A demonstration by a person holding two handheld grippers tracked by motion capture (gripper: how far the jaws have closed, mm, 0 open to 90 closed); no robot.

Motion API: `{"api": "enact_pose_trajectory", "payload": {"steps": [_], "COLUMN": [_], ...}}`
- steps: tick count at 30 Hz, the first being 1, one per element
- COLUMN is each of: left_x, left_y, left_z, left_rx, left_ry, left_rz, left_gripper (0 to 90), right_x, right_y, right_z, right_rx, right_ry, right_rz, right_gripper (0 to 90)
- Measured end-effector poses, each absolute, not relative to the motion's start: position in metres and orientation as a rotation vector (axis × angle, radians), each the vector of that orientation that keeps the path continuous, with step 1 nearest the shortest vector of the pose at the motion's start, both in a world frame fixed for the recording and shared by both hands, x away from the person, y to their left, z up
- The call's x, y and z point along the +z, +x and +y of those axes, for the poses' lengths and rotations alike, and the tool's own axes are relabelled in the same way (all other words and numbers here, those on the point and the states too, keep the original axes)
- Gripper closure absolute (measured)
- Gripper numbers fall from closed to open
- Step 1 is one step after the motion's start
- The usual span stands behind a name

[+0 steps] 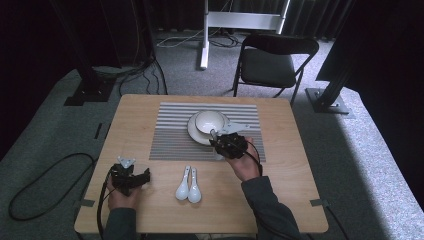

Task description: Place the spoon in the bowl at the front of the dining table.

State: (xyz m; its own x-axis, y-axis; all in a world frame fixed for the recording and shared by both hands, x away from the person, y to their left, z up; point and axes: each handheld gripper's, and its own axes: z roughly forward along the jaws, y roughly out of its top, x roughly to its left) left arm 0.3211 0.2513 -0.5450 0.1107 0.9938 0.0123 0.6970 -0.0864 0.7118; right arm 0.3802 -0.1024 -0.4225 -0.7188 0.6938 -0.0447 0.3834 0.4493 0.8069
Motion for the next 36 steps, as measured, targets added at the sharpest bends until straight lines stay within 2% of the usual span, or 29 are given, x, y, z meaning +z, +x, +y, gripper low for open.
{"api": "enact_pose_trajectory", "payload": {"steps": [15,36], "left_x": [-0.545,-0.545], "left_y": [0.321,0.321], "left_z": [0.251,0.251], "left_rx": [0.7,0.699], "left_ry": [1.845,1.843], "left_rz": [1.641,1.642], "left_gripper": [16.1,16.1], "right_x": [-0.422,-0.416], "right_y": [0.394,0.413], "right_z": [-0.098,-0.118], "right_rx": [1.164,1.236], "right_ry": [0.917,0.989], "right_rz": [2.324,2.292], "right_gripper": [74.7,74.8]}}
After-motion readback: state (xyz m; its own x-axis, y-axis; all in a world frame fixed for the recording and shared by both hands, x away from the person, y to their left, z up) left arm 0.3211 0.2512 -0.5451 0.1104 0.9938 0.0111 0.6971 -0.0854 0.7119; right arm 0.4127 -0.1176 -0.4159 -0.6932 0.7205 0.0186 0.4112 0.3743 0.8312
